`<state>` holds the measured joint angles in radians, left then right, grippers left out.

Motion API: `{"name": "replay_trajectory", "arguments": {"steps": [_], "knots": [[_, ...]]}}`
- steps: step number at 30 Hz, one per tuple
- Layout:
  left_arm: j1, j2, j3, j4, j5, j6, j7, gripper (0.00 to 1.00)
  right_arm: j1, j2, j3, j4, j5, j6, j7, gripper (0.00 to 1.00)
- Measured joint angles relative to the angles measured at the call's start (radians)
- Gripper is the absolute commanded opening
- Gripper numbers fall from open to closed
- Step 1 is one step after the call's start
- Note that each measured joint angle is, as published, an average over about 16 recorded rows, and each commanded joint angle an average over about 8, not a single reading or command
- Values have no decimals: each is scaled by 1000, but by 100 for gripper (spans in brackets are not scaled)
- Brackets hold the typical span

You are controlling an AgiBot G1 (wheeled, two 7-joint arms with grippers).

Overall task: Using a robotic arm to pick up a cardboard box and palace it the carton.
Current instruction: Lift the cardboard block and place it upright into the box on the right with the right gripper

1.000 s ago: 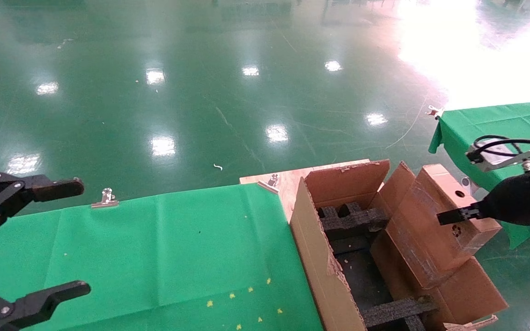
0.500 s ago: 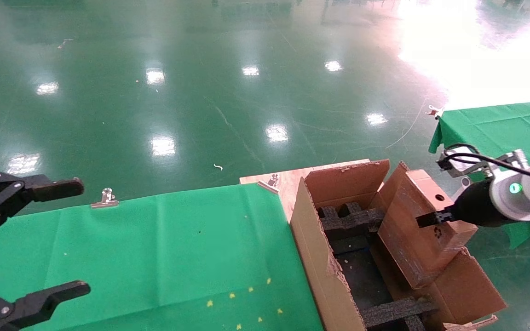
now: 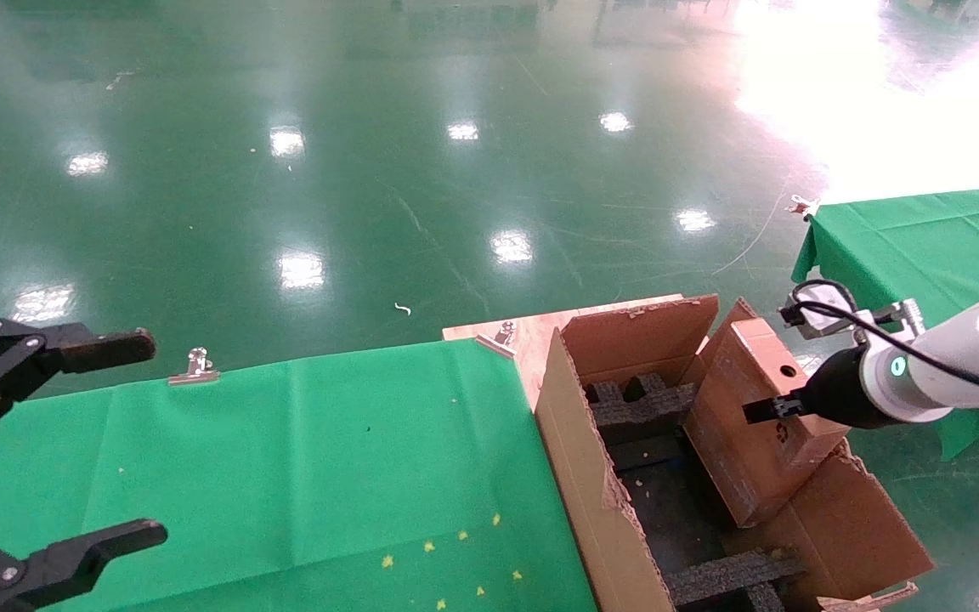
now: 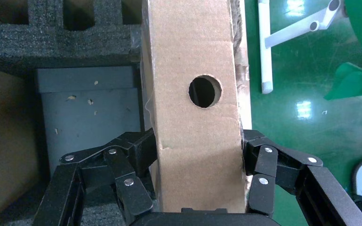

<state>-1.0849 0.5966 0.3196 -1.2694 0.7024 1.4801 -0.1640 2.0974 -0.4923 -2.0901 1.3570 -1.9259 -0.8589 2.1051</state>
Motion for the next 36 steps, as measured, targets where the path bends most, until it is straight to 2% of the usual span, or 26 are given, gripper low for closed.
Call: {"name": "replay_trajectory", "arguments": {"steps": [18,28,36], "knots": [[0,0,0,0,0,0,0,100,-138,1,-21,-8,-103,150,150,0],[0,0,1,0,0,0,0,100,-206,3,-35,-19,-117,229,160,0],[0,0,1,0,-1,0,0,100,-246,-12,-49,-40,-110,250,152,0]]}}
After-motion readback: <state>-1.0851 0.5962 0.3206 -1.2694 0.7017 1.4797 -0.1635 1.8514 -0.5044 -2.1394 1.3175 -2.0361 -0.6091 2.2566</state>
